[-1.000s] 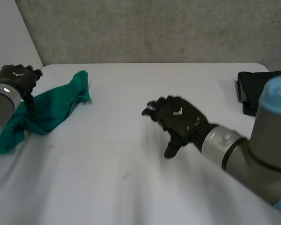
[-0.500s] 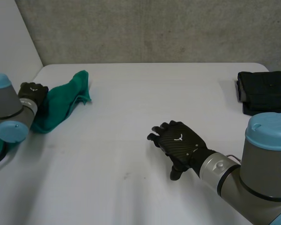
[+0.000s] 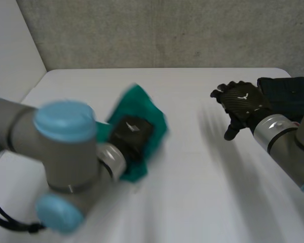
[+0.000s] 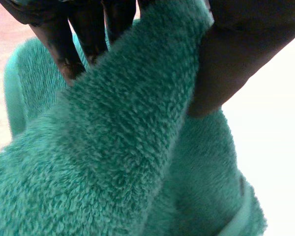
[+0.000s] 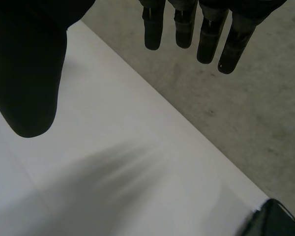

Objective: Fold the laundry.

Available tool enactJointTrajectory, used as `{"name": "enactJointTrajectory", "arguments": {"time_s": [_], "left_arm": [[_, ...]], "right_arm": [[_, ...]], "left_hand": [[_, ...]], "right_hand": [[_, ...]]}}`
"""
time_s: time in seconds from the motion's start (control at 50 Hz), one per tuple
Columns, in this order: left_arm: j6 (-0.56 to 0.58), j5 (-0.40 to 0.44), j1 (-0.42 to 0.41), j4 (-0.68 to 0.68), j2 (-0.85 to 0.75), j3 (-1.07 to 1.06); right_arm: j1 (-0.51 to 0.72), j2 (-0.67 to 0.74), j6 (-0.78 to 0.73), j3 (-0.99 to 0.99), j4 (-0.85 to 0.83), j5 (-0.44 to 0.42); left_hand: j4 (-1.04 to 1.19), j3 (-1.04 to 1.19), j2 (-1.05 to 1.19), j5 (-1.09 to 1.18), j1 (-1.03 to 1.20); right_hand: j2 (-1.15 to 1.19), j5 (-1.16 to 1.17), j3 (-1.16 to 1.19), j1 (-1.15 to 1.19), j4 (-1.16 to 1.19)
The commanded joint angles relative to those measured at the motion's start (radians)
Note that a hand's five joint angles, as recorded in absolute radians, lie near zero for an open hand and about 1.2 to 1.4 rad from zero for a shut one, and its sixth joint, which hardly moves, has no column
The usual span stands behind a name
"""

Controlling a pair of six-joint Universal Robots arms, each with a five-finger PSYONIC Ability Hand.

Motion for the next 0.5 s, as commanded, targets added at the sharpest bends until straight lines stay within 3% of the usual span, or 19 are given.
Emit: {"name": "enactJointTrajectory", "arguments": {"time_s": [0.02, 0.08, 0.14, 0.22, 0.3, 0.4, 0.5], "left_arm": [[0.003, -0.096, -0.162, -0.044, 0.034, -0.012], [0.004, -0.148, -0.156, -0.046, 0.068, 0.011], [0.004, -0.188, -0.092, -0.046, 0.103, 0.029], [0.004, -0.182, 0.032, -0.041, 0.164, 0.035], [0.01, -0.118, 0.14, -0.047, 0.186, 0.048], [0.114, 0.051, 0.247, -0.078, 0.114, 0.083], [0.208, 0.091, 0.318, -0.136, 0.017, 0.129]], "right_arm": [[-0.02, 0.0, -0.003, -0.01, 0.027, -0.015], [-0.016, 0.0, -0.001, -0.01, 0.044, -0.023], [-0.014, 0.0, -0.009, -0.016, 0.06, -0.049], [-0.011, 0.0, -0.056, -0.037, 0.081, -0.116], [-0.002, -0.004, -0.127, -0.076, 0.167, -0.178], [0.001, 0.029, -0.164, -0.191, 0.354, -0.181], [0.027, 0.127, -0.173, -0.269, 0.46, -0.199]], "left_hand": [[-0.819, -0.818, -0.818, -0.796, -0.779], [-0.819, -0.818, -0.818, -0.796, -0.779], [-0.819, -0.818, -0.818, -0.796, -0.779], [-0.819, -0.818, -0.818, -0.796, -0.779], [-0.81, -0.808, -0.808, -0.787, -0.769], [-0.781, -0.779, -0.779, -0.758, -0.74], [-0.757, -0.755, -0.755, -0.734, -0.717]], "right_hand": [[-0.044, -0.064, -0.033, -0.026, -0.057], [-0.044, -0.064, -0.033, -0.026, -0.057], [-0.044, -0.064, -0.033, -0.026, -0.057], [-0.044, -0.064, -0.033, -0.026, -0.057], [-0.044, -0.064, -0.033, -0.026, -0.057], [-0.044, -0.064, -0.033, -0.026, -0.057], [-0.044, -0.064, -0.033, -0.026, -0.057]]}}
